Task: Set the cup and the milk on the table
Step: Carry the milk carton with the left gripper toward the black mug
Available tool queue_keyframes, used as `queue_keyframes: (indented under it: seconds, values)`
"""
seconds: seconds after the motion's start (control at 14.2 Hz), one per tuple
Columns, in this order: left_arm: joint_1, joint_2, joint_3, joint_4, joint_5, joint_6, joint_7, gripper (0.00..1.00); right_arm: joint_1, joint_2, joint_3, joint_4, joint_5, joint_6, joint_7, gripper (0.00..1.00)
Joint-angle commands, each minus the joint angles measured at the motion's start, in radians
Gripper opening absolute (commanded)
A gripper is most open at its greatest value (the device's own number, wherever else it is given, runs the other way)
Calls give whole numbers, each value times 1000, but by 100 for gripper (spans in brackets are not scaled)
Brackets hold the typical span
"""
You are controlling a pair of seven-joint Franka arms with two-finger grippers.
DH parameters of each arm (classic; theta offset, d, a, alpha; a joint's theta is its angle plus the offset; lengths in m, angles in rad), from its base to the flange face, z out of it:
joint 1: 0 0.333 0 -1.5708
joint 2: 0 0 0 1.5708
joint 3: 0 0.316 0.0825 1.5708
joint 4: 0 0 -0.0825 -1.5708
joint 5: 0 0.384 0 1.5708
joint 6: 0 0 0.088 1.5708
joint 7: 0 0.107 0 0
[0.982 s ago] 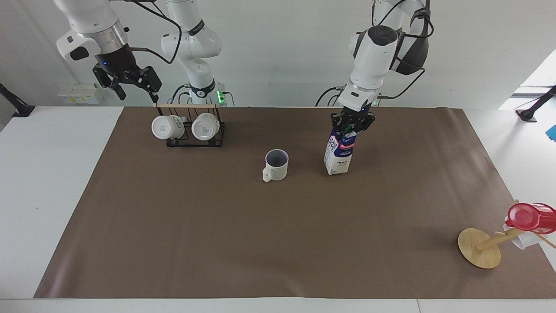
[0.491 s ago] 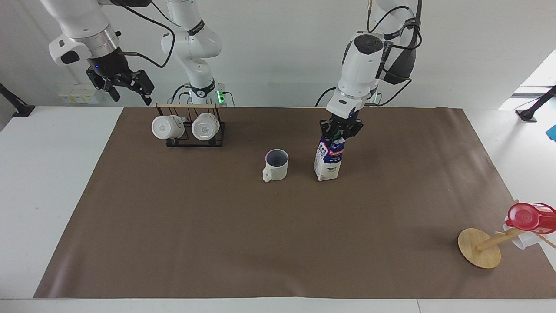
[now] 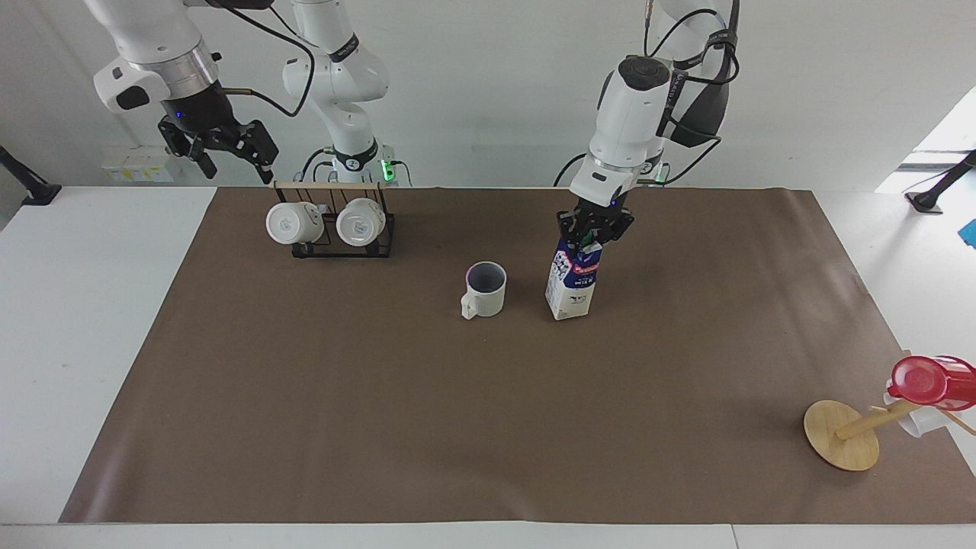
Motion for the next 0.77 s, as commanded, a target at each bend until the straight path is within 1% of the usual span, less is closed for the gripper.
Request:
queue_keyframes:
  seconds: [0.0,0.07,0.28,0.42,0.49,0.7]
  values:
    - [-23,29,14,54,-23,-57,-15,44,-1,-19,3,-19,8,16,18,100]
    - [-23,36,14,75,-25,-71,-15,44,-1,-19,3,-19,8,16,18,100]
    - [-26,56,14,82,-22,-72,-15,44,-1,-18,3,-19,8,16,18,100]
    - [-46,66,16,98,-23,-72,-15,43,-1,-19,3,-21,8,16,13,100]
    - [-46,79,16,109,-23,-75,-15,43,-1,-19,1,-21,2,19,7,100]
    - [-46,80,16,117,-23,-79,-13,44,-1,-19,3,-24,-32,40,1,100]
